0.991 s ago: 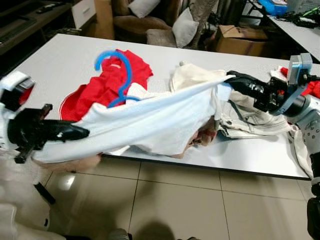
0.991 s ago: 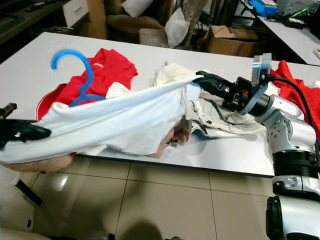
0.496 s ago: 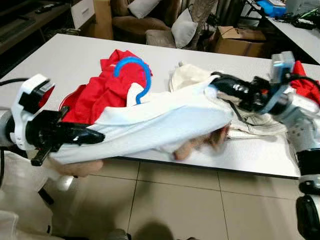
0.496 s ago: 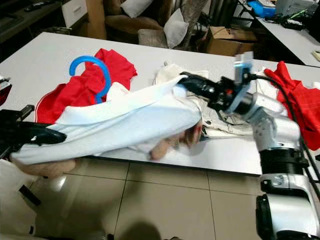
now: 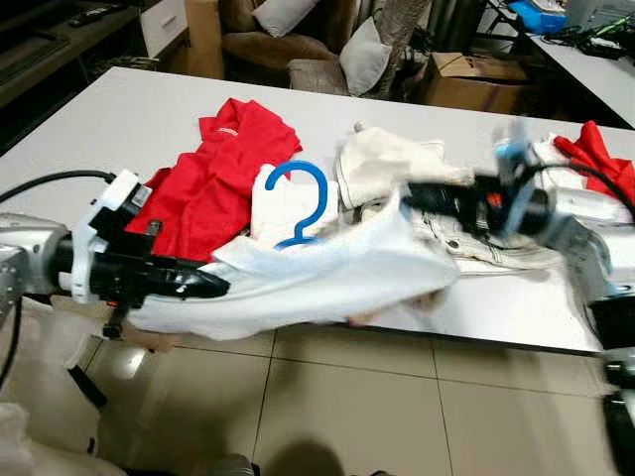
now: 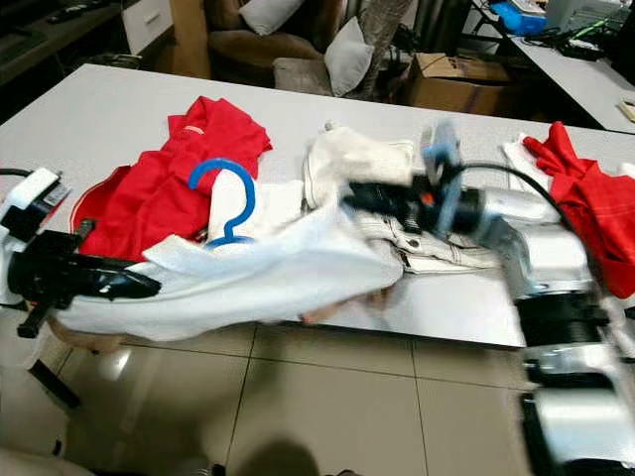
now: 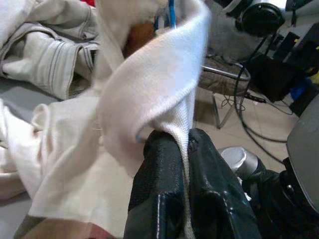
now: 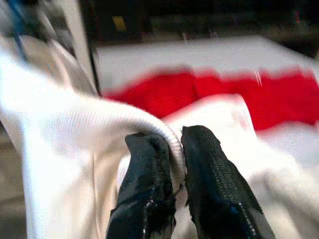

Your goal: Hang hanger

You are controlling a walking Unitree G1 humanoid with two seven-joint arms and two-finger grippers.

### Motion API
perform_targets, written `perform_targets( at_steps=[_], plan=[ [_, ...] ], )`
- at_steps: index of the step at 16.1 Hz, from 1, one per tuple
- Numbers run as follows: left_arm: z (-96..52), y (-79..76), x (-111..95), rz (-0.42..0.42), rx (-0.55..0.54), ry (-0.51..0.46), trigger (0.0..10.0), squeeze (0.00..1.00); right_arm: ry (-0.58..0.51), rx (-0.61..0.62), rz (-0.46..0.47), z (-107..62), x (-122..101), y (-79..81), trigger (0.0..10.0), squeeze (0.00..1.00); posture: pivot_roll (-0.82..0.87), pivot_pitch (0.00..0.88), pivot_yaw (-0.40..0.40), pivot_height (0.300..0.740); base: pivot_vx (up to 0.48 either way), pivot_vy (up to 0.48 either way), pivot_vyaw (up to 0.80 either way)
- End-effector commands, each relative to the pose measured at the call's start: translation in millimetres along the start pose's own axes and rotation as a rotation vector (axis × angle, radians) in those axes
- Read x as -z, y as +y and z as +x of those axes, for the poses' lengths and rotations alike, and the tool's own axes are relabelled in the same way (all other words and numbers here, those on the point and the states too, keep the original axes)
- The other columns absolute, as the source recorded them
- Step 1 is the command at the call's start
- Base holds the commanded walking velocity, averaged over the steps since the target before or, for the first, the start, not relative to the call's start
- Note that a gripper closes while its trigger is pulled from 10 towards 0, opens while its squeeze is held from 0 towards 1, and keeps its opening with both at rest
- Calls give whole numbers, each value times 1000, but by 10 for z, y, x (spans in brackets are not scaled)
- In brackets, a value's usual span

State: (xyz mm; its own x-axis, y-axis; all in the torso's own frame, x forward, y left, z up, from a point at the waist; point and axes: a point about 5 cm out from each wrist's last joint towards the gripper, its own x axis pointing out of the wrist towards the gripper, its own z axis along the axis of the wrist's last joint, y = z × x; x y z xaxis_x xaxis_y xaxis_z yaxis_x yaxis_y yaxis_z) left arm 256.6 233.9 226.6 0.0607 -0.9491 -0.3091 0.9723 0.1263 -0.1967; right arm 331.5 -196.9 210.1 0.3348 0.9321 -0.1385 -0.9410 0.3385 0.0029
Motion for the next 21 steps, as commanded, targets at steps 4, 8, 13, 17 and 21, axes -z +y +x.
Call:
perform_targets(
  at_steps=[4,8,13,17,21],
  plan=[
    [-10,-14,-96,62,-2,3,0,0,139,100,-21,-234,-35,-156,10000,1000,-17,0,-68,740,0,0,0],
    [-36,-16,-119,71,-15,-17,0,0,11,175,-80,-415,-274,-252,10000,0,-15,0,-70,740,0,0,0],
    [67,182,-396,208,-116,-100,0,0,-280,-146,-88,-30,-729,148,10000,1000,-14,0,-65,740,0,0,0],
    [176,189,-512,276,-63,-41,0,0,-214,-262,-111,157,-727,362,10000,1000,-14,0,-57,740,0,0,0],
    [264,170,-520,303,-19,8,0,0,-136,-252,-164,332,-719,436,10000,0,-14,0,-57,740,0,0,0]
  ],
)
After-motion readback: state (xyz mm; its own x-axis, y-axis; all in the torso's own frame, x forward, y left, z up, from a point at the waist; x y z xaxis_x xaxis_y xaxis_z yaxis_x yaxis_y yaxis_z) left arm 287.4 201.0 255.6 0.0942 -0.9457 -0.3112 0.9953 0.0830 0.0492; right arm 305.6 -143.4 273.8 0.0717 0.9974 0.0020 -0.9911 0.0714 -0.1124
